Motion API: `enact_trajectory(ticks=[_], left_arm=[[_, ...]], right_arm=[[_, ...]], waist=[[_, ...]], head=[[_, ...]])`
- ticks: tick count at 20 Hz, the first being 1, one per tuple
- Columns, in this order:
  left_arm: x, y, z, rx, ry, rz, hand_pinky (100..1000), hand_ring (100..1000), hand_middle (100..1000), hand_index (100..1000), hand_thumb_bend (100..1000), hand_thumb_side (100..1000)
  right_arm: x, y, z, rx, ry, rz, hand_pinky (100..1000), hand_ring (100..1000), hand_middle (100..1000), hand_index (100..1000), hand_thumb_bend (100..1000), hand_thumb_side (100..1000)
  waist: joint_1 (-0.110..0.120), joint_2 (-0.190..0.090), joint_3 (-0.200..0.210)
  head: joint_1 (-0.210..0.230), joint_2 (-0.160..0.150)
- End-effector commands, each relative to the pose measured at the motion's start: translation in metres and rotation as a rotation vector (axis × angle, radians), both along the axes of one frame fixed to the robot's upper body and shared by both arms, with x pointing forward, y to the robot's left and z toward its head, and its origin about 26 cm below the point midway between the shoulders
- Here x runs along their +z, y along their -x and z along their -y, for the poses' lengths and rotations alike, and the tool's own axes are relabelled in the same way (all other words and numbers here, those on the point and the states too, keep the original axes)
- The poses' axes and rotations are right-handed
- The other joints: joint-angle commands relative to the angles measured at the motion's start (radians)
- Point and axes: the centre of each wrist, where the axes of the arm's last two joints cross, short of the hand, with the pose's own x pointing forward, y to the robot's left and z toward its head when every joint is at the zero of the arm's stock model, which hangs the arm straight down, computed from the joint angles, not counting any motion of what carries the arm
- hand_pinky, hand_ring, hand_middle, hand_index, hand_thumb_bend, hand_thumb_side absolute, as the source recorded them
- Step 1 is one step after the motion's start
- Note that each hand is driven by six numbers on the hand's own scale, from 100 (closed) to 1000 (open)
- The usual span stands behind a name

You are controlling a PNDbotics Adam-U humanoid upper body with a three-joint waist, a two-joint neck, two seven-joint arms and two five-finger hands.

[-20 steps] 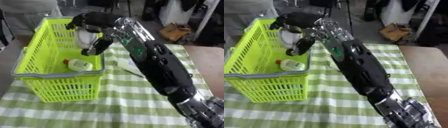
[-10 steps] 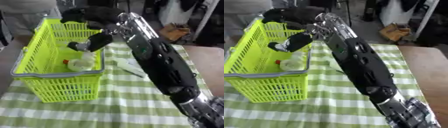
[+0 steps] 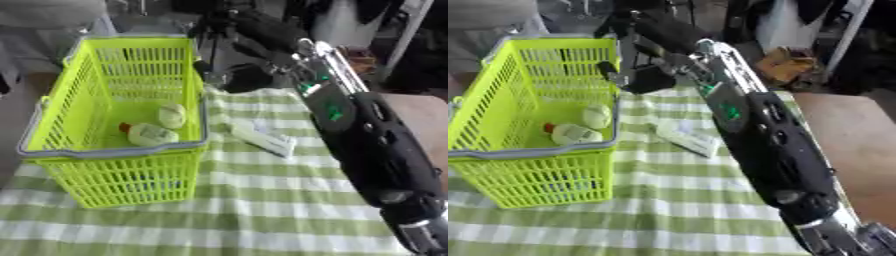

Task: Pick up objects on the table and place them in the box.

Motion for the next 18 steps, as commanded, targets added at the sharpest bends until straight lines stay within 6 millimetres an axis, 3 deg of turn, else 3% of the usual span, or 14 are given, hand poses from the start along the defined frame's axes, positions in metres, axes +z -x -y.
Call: enact_trajectory(ticks=[1, 4, 10, 18], left_arm=[[0.010, 0.002, -0.004, 0.016, -0.022, 0.033, 724, 966, 859, 798, 266, 877], [0.010, 0.002, -0.004, 0.018, -0.021, 0.034, 724, 966, 859, 798, 266, 877], [0.008, 0.003, -0.004, 0.021, -0.018, 0.031, 724, 968, 865, 798, 265, 879], [0.007, 0.003, -0.004, 0.022, -0.016, 0.029, 724, 969, 866, 797, 262, 878]], right_arm=[[0.026, 0.015, 0.036, -0.049, -0.074, 0.052, 657, 731, 782, 865, 234, 570], [0.029, 0.025, 0.061, -0.109, -0.158, 0.066, 638, 716, 765, 856, 230, 566], [0.020, 0.033, 0.089, -0.200, -0.236, 0.049, 625, 708, 754, 857, 206, 566], [0.006, 0.033, 0.103, -0.259, -0.288, 0.020, 604, 692, 736, 853, 186, 565]], waist=[[0.008, -0.009, -0.014], [0.015, -0.006, -0.038], [0.026, -0.001, -0.060], [0.039, 0.005, -0.071]], head=[[0.025, -0.006], [0.037, 0.000], [0.059, 0.013], [0.059, 0.022]])
